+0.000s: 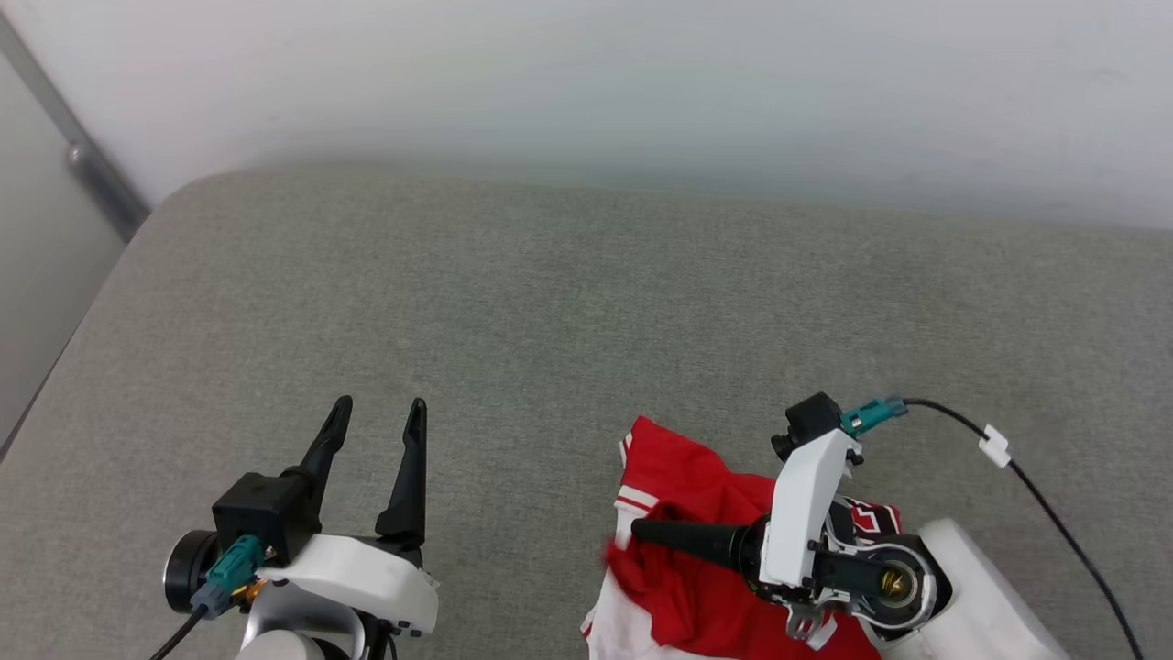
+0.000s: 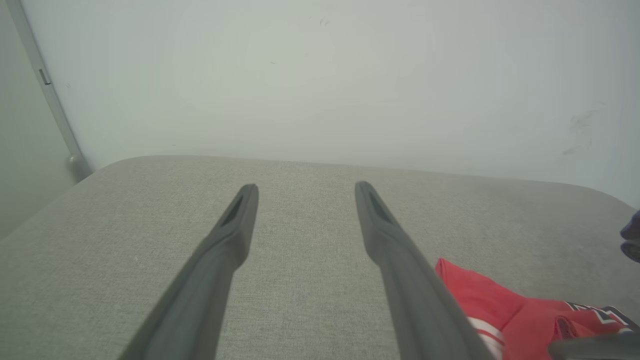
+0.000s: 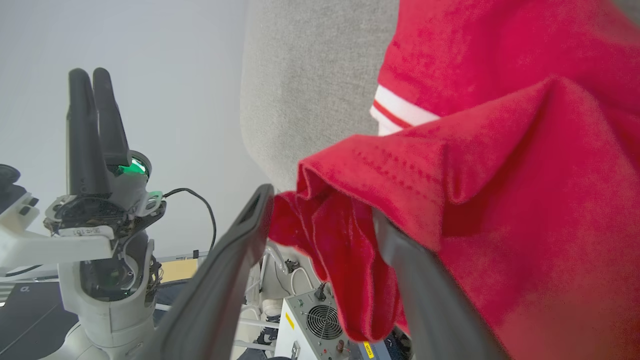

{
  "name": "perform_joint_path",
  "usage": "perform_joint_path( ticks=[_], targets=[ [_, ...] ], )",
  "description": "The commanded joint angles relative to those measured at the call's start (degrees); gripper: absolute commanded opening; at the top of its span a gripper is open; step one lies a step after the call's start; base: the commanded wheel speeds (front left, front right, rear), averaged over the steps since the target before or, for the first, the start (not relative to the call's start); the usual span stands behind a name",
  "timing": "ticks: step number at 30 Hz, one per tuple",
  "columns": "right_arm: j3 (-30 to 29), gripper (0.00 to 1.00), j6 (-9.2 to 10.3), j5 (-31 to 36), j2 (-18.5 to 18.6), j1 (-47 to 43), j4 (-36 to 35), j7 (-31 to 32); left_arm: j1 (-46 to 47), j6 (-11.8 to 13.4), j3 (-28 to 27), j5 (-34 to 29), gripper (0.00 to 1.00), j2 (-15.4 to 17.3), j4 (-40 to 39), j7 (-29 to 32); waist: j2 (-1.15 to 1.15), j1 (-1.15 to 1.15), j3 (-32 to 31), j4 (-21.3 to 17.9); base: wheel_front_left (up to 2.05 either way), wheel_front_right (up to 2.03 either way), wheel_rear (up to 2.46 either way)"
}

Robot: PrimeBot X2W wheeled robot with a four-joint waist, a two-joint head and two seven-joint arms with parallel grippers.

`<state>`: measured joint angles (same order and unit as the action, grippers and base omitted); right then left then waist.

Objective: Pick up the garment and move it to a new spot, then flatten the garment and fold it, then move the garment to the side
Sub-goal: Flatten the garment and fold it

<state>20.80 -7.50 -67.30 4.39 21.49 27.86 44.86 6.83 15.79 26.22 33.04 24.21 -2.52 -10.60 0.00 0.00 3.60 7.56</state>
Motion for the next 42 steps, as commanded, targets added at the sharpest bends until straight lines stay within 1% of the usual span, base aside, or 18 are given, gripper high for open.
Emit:
perform_joint_path(
  ticks=[1, 3, 6, 8, 10, 11, 15, 19, 22, 25, 27, 30, 32, 37, 42],
  targets=[
    [1.17, 1.00, 0.02, 1.36, 1.23, 0.76, -1.86, -0.31, 0.53, -0.05, 0.05, 0.28, 1.00, -0.35, 0.31, -0.34, 0.00, 0.00, -0.41, -0.56, 0.00, 0.00, 0.00],
    [3.09, 1.00, 0.02, 3.59, 2.76, 0.71, -5.22, -0.78, 0.61, -0.12, 0.09, 0.41, 1.00, -0.39, 0.78, -0.48, 0.00, 0.00, -0.74, -1.08, 0.00, 0.00, 0.00],
    [5.53, 1.00, 0.02, 8.87, 6.25, 0.70, -10.16, -4.11, 0.45, -0.18, -0.08, 0.54, 1.00, -0.36, 1.44, -0.70, 0.00, 0.00, -1.37, -2.01, 0.00, 0.00, 0.00],
    [6.16, 1.00, 0.02, 13.40, 8.60, 0.43, -12.29, -7.50, 0.10, 0.12, -0.18, 0.64, 1.00, -0.37, 1.74, -0.85, 0.00, 0.00, -1.78, -2.72, 0.00, 0.00, 0.00],
    [5.61, 1.00, 0.02, 17.94, 10.70, -0.23, -13.46, -10.86, -0.37, 0.30, -0.40, 0.77, 1.00, -0.24, 2.00, -1.09, 0.00, 0.00, -2.17, -3.58, 0.00, 0.00, 0.00],
    [5.61, 1.00, 0.02, 17.94, 10.70, -0.23, -13.46, -10.86, -0.37, 0.30, -0.40, 0.77, 1.00, -0.24, 2.00, -1.09, 0.00, 0.00, -2.17, -3.58, 0.00, 0.00, 0.00],
    [1.94, 1.00, 0.02, 26.25, 14.02, -2.29, -14.96, -17.72, -1.15, 0.91, -0.84, 0.80, 1.00, -0.26, 2.28, -1.56, 0.00, 0.00, -2.79, -5.30, 0.00, 0.00, 0.00],
    [-4.82, 1.00, 0.02, 34.07, 15.53, -5.70, -16.68, -25.64, -1.99, 1.44, -1.45, 0.88, 1.00, -0.11, 2.50, -2.07, 0.00, 0.00, -3.46, -6.99, 0.00, 0.00, 0.00],
    [-10.71, 1.00, 0.02, 39.04, 14.98, -9.20, -18.50, -31.63, -2.79, 1.52, -2.07, 1.00, 1.00, 0.19, 2.81, -2.53, 0.00, 0.00, -4.01, -8.17, 0.00, 0.00, 0.00],
    [-15.85, 1.00, 0.02, 42.73, 13.19, -12.55, -21.56, -36.95, -3.52, 1.88, -2.74, 0.92, 1.00, 0.10, 2.82, -3.18, 0.00, 0.00, -4.48, -9.03, 0.00, 0.00, 0.00],
    [-18.19, 1.00, 0.02, 44.48, 12.06, -14.60, -23.73, -39.93, -4.15, 1.78, -3.39, 1.11, 1.00, 0.32, 3.07, -3.45, 0.00, 0.00, -4.83, -9.46, 0.00, 0.00, 0.00],
    [-19.71, 1.00, 0.02, 45.96, 10.58, -17.70, -26.71, -42.92, -4.78, 1.63, -4.06, 1.08, 1.00, 0.50, 3.52, -3.84, 0.00, 0.00, -5.37, -9.92, 0.00, 0.00, 0.00],
    [-20.05, 1.00, 0.02, 46.51, 9.74, -19.83, -28.54, -43.81, -5.44, 1.60, -4.47, 0.68, 1.00, 0.55, 3.68, -4.10, 0.00, 0.00, -5.90, -10.21, 0.00, 0.00, 0.00],
    [-21.24, 1.00, 0.02, 47.68, 7.54, -25.03, -32.23, -43.10, -7.27, 2.01, -4.79, -0.29, 1.00, 0.44, 3.90, -4.32, 0.00, 0.00, -7.24, -10.58, 0.00, 0.00, 0.00],
    [-21.03, 1.00, 0.02, 48.41, 6.91, -27.30, -33.83, -41.46, -8.91, 1.95, -5.22, -0.55, 1.00, 0.38, 3.84, -4.48, 0.00, 0.00, -7.95, -10.93, 0.00, 0.00, 0.00]
  ],
)
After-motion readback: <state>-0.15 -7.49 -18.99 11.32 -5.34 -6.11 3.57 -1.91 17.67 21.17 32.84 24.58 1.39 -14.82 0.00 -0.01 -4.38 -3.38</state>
